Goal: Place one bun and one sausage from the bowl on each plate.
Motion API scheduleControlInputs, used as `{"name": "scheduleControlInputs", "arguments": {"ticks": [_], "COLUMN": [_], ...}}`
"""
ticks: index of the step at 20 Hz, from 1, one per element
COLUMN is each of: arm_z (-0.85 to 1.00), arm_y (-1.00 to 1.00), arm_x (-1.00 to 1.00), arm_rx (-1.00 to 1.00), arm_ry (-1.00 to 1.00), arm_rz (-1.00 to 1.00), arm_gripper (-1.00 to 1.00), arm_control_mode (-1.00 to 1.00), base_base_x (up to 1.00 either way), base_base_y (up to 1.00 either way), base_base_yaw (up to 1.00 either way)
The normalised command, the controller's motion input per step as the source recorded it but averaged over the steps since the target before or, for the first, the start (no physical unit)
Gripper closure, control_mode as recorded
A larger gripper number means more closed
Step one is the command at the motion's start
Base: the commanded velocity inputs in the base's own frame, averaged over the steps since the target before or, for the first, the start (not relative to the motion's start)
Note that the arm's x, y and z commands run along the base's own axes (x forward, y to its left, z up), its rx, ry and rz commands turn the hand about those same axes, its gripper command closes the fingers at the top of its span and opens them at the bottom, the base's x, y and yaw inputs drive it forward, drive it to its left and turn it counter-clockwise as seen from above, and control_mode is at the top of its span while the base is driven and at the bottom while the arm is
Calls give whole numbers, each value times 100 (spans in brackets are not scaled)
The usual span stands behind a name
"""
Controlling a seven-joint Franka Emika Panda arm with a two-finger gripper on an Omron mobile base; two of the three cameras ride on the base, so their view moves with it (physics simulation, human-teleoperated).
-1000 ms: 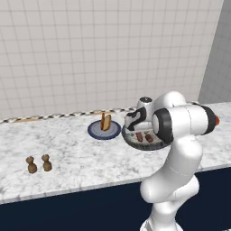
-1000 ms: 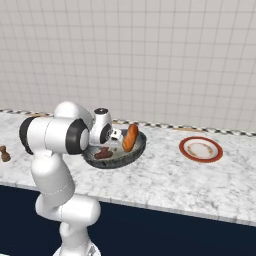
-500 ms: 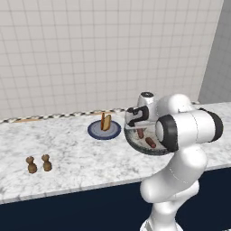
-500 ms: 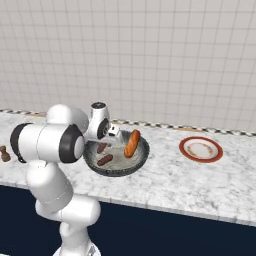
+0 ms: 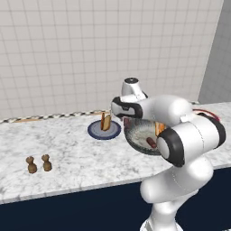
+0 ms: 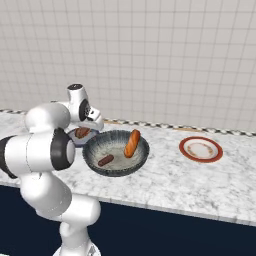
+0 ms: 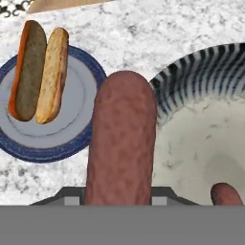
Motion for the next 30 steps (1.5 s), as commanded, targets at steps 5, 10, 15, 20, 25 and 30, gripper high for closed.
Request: {"name": "scheduleControlInputs", "arguments": {"ticks": [5,10,15,20,25,30], "arm_z": [-1,-73,-42,-37,4,35], "arm_y": [91,-4,-6,10,0,-12], "arm_x": [11,48,66,55,0,-25], "arm_rx": [0,0,-3,-6,0,0], "arm_ry": [5,15,3,0,0,0], "arm_rz": [-11,-6,-2,0,0,-1], "arm_gripper": [100,100,100,-100,-100,-100], "arm_control_mode": [-100,-100,-100,-100,-100,-100], "base_base_x": [0,0,0,0,0,0], "base_base_y": [0,0,0,0,0,0], "base_base_yaw": [0,0,0,0,0,0]}}
